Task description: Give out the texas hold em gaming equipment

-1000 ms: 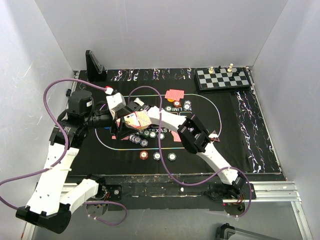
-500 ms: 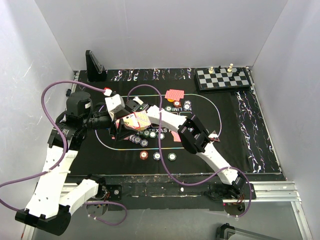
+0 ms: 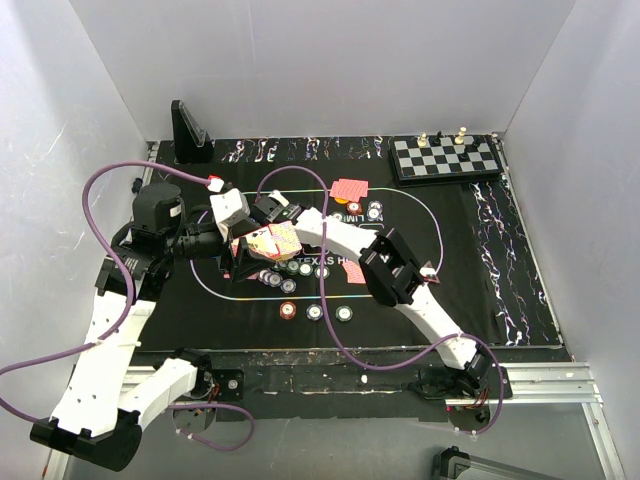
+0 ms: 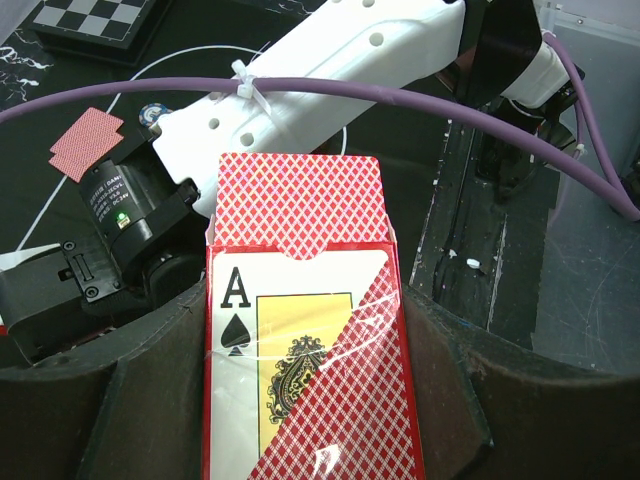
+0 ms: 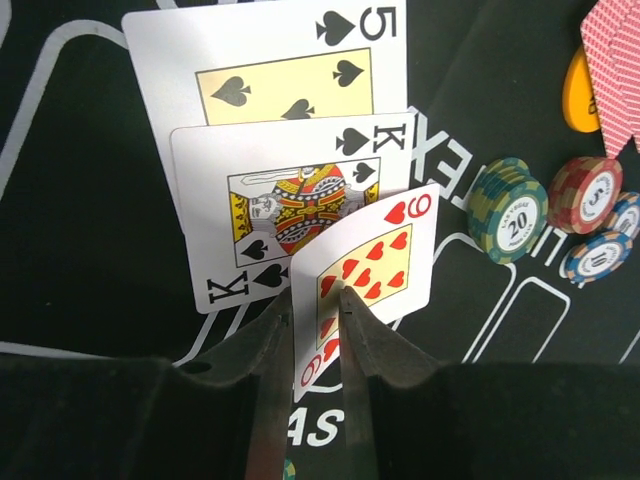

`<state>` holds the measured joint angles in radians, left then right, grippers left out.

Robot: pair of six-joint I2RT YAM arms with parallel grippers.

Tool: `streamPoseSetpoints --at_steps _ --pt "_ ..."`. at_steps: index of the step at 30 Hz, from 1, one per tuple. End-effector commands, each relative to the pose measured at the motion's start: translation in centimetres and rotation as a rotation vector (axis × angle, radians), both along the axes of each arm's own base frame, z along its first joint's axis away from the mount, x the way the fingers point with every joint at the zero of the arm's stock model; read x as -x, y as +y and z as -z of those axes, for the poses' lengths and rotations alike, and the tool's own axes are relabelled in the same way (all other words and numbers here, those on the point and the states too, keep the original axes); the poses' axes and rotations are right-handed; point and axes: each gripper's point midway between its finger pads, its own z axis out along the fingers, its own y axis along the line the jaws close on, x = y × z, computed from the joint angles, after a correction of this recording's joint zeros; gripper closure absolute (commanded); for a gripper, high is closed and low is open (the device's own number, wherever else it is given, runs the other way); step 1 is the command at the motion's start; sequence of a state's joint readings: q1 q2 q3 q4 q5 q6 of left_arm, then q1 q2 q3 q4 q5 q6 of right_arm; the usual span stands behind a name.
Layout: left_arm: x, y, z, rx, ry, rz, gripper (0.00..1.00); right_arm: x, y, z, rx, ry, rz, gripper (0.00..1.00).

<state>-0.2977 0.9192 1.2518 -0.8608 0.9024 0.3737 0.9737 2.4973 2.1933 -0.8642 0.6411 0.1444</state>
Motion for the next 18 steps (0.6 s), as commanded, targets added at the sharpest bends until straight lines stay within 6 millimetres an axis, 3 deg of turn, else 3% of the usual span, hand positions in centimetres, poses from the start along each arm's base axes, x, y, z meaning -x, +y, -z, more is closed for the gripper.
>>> streamPoseSetpoints --at_steps 1,12,18 --pt "0.3 0.0 -1.6 0.020 -0.056 0.010 1.00 2.6 1.6 0.3 -0.121 0.122 -0.006 0.68" --pt "0.4 0.0 -2.1 0.022 -0.066 0.014 1.00 3.2 1.8 -0.7 -0.241 0.221 0.010 0.56" --pt "0.4 0.1 -2.1 0.021 -0.071 0.012 1.00 3.2 1.2 -0.9 -0.276 0.254 0.037 0.55"
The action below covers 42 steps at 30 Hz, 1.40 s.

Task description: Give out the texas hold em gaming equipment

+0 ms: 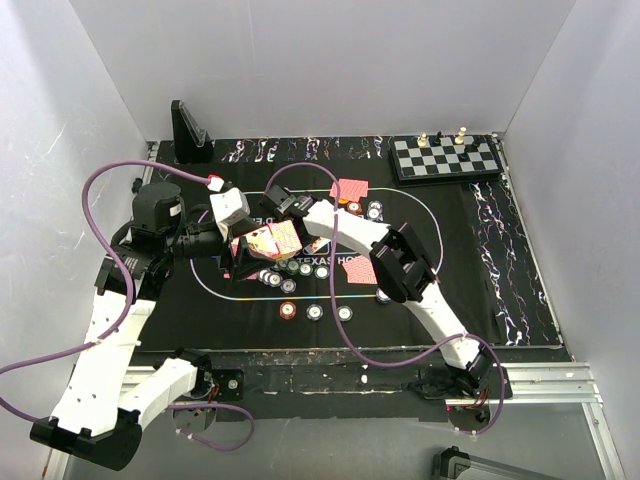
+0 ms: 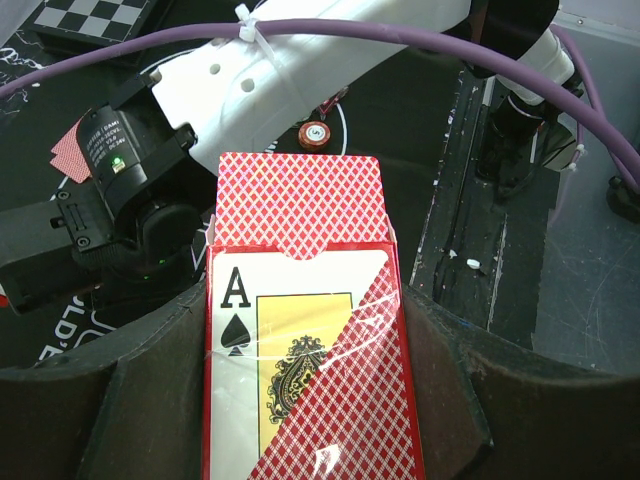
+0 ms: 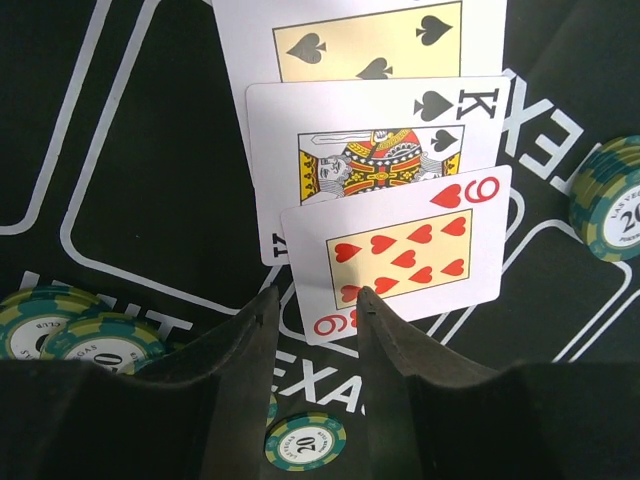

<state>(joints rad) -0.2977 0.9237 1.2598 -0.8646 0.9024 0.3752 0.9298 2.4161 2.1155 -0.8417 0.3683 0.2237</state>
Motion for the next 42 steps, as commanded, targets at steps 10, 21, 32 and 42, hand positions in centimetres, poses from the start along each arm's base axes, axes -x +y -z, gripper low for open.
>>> streamPoseSetpoints --at_steps 10,21,32,42 --pt "0.1 0.1 -2.2 0.021 -0.074 0.000 1.00 0.4 -3.3 -8.2 -0.357 0.064 0.146 0.56" --pt "0.0 0.0 -2.6 0.030 -0.078 -0.002 1.00 0.5 -9.5 -3.9 -0.326 0.120 0.286 0.55" --pt "-0.1 0.0 -2.6 0.028 -0.078 -0.004 1.00 1.3 -11.4 -0.9 -0.307 0.144 0.341 0.55" --pt "0.0 0.1 -2.7 0.029 -0.083 -0.006 1.00 5.4 -13.7 1.3 -0.287 0.232 0.413 0.57"
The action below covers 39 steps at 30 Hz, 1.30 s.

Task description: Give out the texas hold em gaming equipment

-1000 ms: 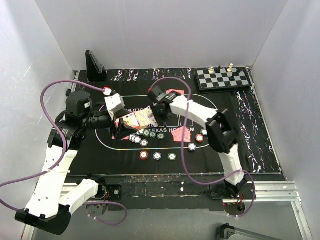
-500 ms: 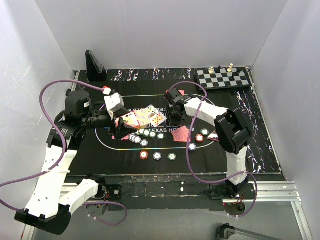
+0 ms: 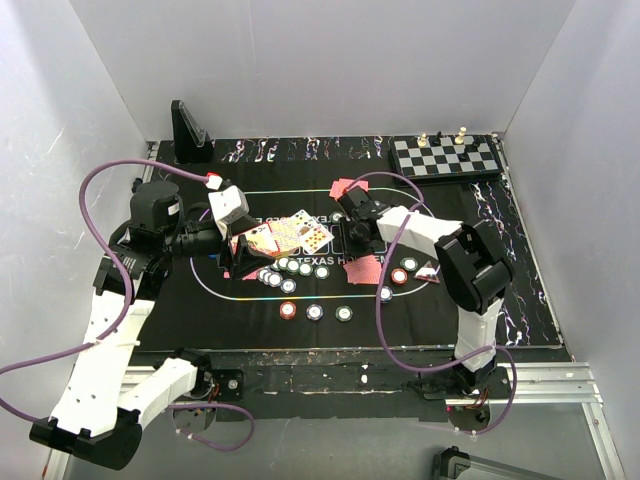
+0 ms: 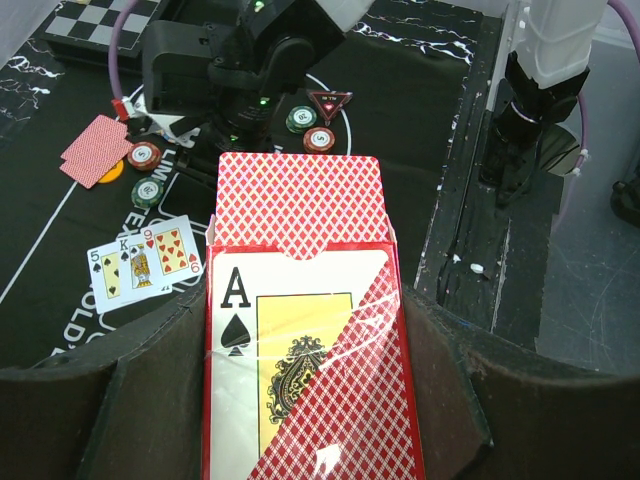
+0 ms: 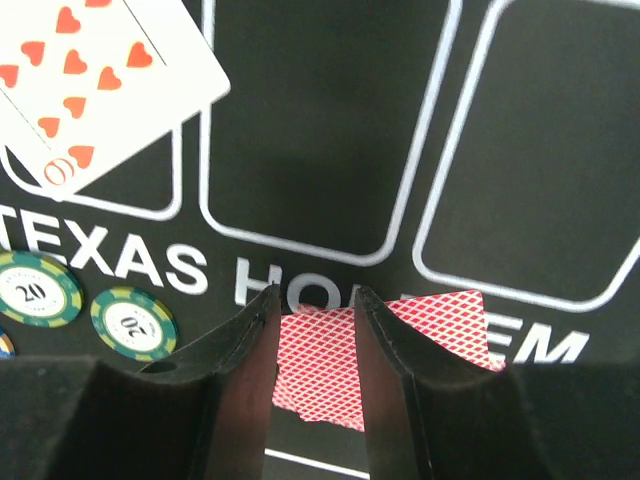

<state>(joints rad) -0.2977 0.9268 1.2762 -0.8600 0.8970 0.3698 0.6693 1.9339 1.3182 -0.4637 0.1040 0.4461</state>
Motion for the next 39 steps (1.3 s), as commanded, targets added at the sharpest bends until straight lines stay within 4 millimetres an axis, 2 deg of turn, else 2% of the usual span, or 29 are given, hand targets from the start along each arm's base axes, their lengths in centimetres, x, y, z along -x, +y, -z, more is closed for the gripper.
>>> streamPoseSetpoints --at_steps 1,6,13,16,20,22,23,26,28,30,31,35,39 --pt "0.2 0.1 -2.2 0.025 -0.071 -0.001 1.00 3.6 -2.1 0.8 0.011 0.081 0.048 0.57" --pt "0.3 0.0 -2.3 0.029 -0.071 0.001 1.00 6.6 -4.5 1.0 0.036 0.114 0.091 0.57" --pt "0.4 0.0 -2.4 0.033 -0.074 0.001 1.00 9.5 -7.0 0.9 0.063 0.137 0.123 0.57" --pt "0.4 0.0 -2.3 0.033 -0.069 0.004 1.00 9.4 -7.1 0.4 0.060 0.118 0.120 0.57" --pt "0.4 0.0 -2.4 0.035 -0.073 0.002 1.00 7.8 -6.4 -2.0 0.061 0.077 0.100 0.57" --pt "0.3 0.0 -2.4 0.035 -0.072 0.002 1.00 6.5 -5.5 -4.4 0.036 0.040 0.089 0.57" --pt "0.3 0.0 -2.2 0.034 -0.068 0.003 1.00 5.7 -4.6 -6.4 0.003 0.009 0.079 0.56" --pt "0.3 -0.1 -1.6 0.031 -0.057 0.011 1.00 4.7 -2.8 -11.8 -0.102 -0.052 0.046 0.52" --pt "0.3 -0.2 -1.3 0.032 -0.051 0.018 1.00 4.5 -1.6 -15.7 -0.189 -0.090 0.024 0.37" --pt "0.3 -0.3 -1.1 0.033 -0.046 0.023 1.00 4.8 -0.2 -19.6 -0.302 -0.120 -0.016 0.23" --pt "0.3 -0.3 -1.0 0.032 -0.047 0.028 1.00 5.3 0.6 -21.5 -0.371 -0.135 -0.042 0.19" --pt "0.2 -0.4 -0.8 0.035 -0.043 0.036 1.00 7.1 3.2 -27.6 -0.624 -0.130 -0.134 0.15" --pt "0.2 -0.6 -0.4 0.039 -0.036 0.046 1.00 9.4 5.0 -32.2 -0.853 -0.086 -0.228 0.14"
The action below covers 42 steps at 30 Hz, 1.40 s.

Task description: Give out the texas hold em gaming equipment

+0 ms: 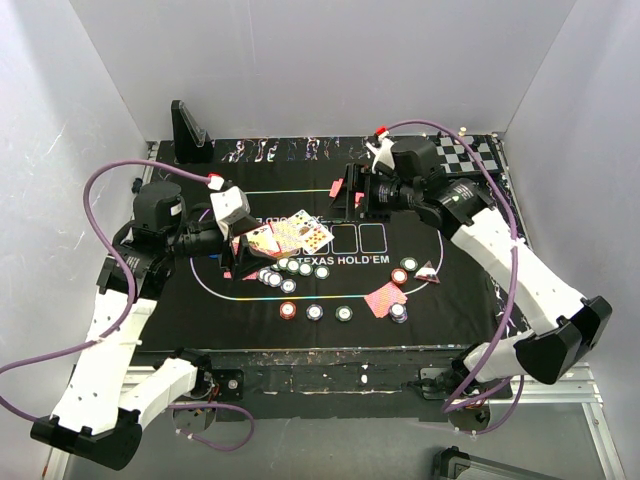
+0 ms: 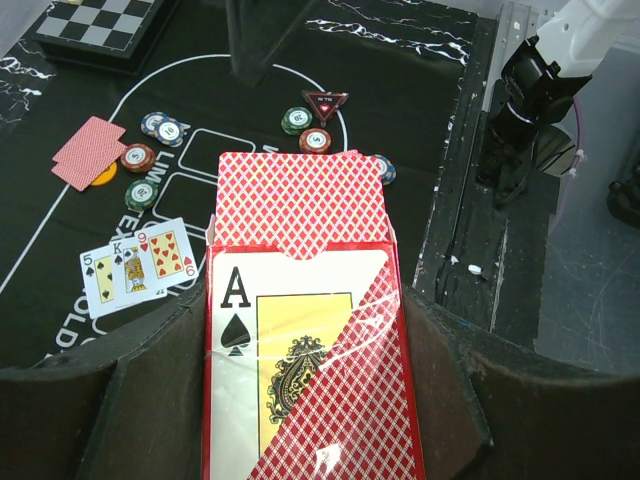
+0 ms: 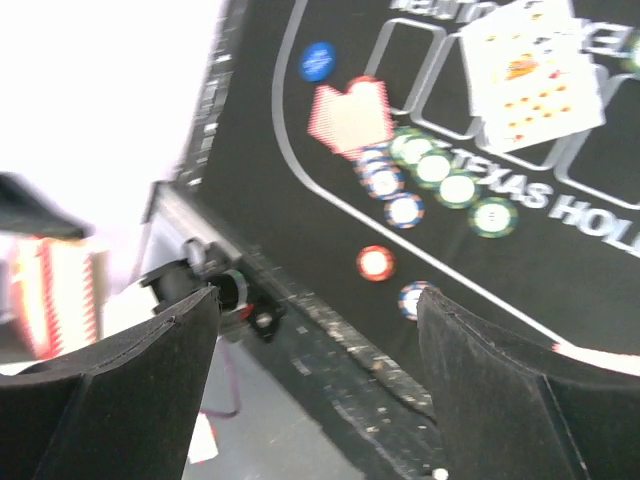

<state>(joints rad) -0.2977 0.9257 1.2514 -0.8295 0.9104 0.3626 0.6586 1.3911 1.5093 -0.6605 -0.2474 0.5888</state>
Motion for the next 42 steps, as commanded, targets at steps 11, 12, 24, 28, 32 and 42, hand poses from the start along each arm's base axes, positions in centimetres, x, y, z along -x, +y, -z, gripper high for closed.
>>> streamPoseSetpoints --at_steps 11,12,24,28,32,42 --pt "-0.9 -1.0 -1.0 0.048 -0.036 0.044 1.00 4.8 5.8 -5.6 -0.377 0.153 -0.279 0.11" --pt "-1.1 -1.0 -0.9 0.046 -0.029 0.042 1.00 4.9 6.1 -5.7 -0.384 0.154 -0.287 0.11" --pt "-1.9 -1.4 -1.8 0.063 -0.036 0.048 1.00 5.9 9.5 -3.9 -0.374 0.241 -0.361 0.09" --pt "-1.7 -1.5 -2.0 0.072 -0.037 0.054 1.00 5.8 9.6 -3.7 -0.377 0.240 -0.359 0.09" --pt "-1.5 -1.5 -2.1 0.084 -0.032 0.058 1.00 5.7 9.4 -3.8 -0.395 0.230 -0.356 0.09" --pt "-1.2 -1.6 -2.7 0.100 -0.034 0.059 1.00 5.7 8.1 -3.3 -0.454 0.272 -0.341 0.24"
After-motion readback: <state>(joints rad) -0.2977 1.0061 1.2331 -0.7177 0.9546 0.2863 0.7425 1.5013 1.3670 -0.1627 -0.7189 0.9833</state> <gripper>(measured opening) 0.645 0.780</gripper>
